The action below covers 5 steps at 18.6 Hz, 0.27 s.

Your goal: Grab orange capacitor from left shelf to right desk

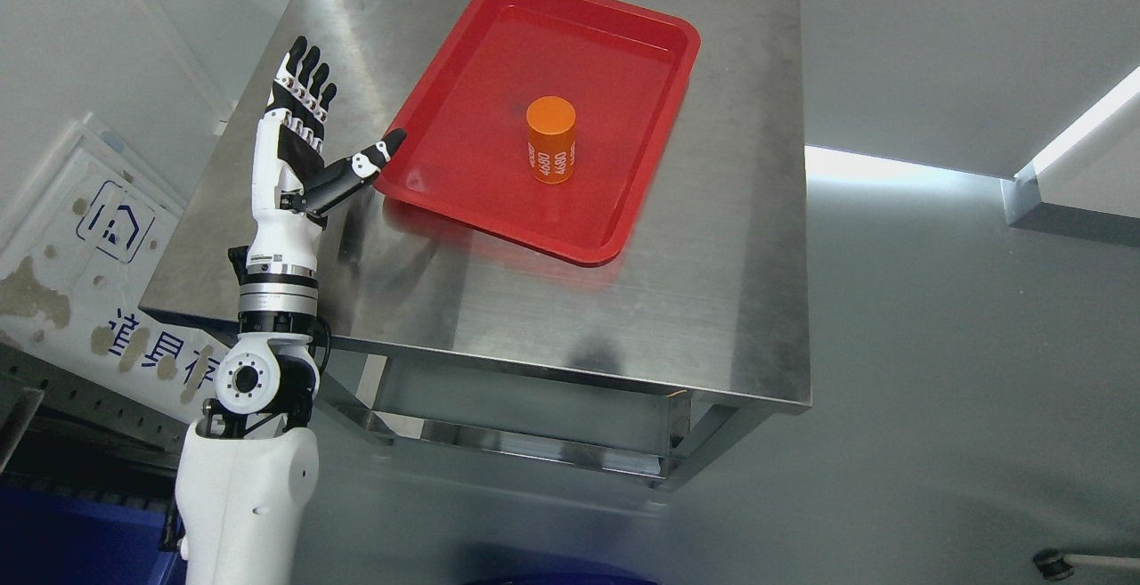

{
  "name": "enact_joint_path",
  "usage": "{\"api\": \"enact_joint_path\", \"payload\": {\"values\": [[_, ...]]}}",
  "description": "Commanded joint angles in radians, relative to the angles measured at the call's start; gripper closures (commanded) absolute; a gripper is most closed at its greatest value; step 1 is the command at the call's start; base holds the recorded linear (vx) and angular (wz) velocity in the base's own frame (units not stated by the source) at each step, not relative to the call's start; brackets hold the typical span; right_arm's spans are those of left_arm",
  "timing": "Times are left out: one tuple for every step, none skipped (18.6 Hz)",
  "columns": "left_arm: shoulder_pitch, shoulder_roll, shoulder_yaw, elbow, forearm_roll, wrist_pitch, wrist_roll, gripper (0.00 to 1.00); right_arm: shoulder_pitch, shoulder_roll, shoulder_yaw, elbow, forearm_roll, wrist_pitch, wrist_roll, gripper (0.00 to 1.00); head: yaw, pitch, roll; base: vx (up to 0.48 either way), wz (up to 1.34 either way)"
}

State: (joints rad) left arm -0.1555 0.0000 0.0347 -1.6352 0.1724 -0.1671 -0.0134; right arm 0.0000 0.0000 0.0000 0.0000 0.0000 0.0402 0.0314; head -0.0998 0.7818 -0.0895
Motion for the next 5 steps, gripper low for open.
{"api": "enact_joint_path", "payload": {"values": [[0.005, 0.017, -0.022, -0.018, -0.001, 0.024, -0.004, 0.00, 0.034, -0.017, -0.011, -0.023, 0.000, 0.000, -0.001, 0.00, 0.0000, 0.000, 0.000, 0.000, 0.00], [0.002, 0.017, -0.032, -0.018, -0.001, 0.024, -0.002, 0.00, 0.034, -0.017, -0.012, -0.023, 0.000, 0.000, -0.001, 0.00, 0.0000, 0.000, 0.000, 0.000, 0.00], [-0.001, 0.017, -0.035, -0.018, -0.001, 0.024, -0.002, 0.00, 0.034, -0.017, -0.012, -0.023, 0.000, 0.000, -0.001, 0.00, 0.0000, 0.000, 0.000, 0.000, 0.00], [-0.004, 0.017, -0.035, -0.018, -0.001, 0.024, -0.004, 0.00, 0.034, -0.017, -0.011, -0.023, 0.000, 0.000, -0.001, 0.00, 0.0000, 0.000, 0.000, 0.000, 0.00], [-0.004, 0.017, -0.035, -0.018, -0.001, 0.024, -0.004, 0.00, 0.034, -0.017, -0.011, -0.023, 0.000, 0.000, -0.001, 0.00, 0.0000, 0.000, 0.000, 0.000, 0.00]]}}
